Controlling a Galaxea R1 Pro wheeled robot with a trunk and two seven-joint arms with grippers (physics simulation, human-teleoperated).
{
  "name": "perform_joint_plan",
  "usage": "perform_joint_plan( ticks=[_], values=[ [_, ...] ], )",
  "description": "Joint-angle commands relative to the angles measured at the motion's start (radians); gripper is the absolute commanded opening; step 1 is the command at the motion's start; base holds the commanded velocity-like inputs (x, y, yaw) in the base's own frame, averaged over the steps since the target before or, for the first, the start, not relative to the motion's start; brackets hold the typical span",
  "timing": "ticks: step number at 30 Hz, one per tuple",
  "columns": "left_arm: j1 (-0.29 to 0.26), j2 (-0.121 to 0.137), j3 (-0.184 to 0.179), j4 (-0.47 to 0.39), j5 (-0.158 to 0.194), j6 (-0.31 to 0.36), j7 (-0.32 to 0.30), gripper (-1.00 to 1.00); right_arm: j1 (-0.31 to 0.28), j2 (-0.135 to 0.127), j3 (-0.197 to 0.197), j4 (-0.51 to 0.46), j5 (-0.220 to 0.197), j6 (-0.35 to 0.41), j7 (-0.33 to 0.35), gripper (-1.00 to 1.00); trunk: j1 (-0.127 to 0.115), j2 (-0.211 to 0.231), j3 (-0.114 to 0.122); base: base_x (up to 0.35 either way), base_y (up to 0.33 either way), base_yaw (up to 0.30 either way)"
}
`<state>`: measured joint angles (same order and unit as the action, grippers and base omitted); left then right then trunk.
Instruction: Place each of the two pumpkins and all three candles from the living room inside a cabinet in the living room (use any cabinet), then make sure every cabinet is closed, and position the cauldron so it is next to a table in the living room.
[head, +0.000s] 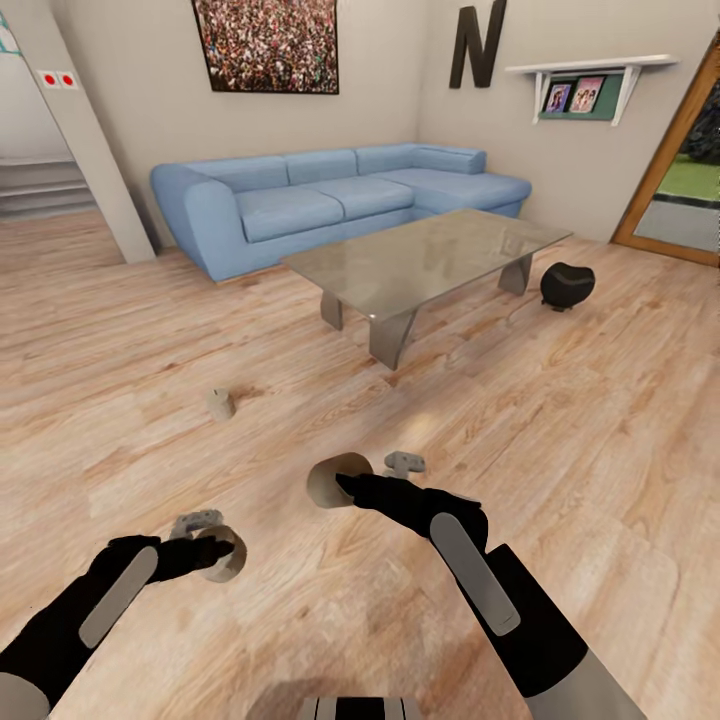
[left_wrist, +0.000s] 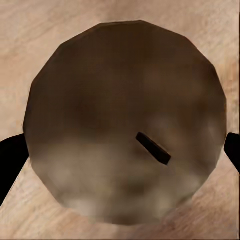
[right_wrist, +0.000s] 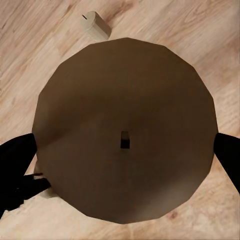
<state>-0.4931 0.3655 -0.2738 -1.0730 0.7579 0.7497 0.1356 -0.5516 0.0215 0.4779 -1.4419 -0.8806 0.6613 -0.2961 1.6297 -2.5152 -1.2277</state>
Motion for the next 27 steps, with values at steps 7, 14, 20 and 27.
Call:
perform_joint_plan(
  ticks=[7, 14, 20, 27],
  values=[
    [0.16, 0.044, 0.208, -0.39, 0.022, 0.2, 0.049, -1.0, -0.001, 0.0, 0.001, -0.002, -0.011, 0.002, -0.011, -1.0, -0.003, 0.001, 0.026, 0.0, 0.0, 0.0],
    [0.207, 0.04, 0.301, -0.468, 0.027, 0.238, 0.069, -1.0, -0.001, 0.001, 0.001, 0.003, -0.011, 0.001, -0.01, -1.0, -0.006, 0.003, 0.053, 0.0, 0.0, 0.0],
    [0.21, 0.027, 0.303, -0.469, 0.027, 0.239, 0.071, -1.0, -0.001, 0.0, 0.002, 0.004, -0.011, -0.001, -0.008, -1.0, -0.009, 0.004, 0.076, 0.0, 0.0, 0.0],
    [0.211, 0.022, 0.304, -0.466, 0.025, 0.237, 0.073, -1.0, -0.001, 0.0, 0.002, 0.006, -0.011, -0.003, -0.008, -1.0, -0.012, 0.006, 0.104, 0.0, 0.0, 0.0]
  ],
)
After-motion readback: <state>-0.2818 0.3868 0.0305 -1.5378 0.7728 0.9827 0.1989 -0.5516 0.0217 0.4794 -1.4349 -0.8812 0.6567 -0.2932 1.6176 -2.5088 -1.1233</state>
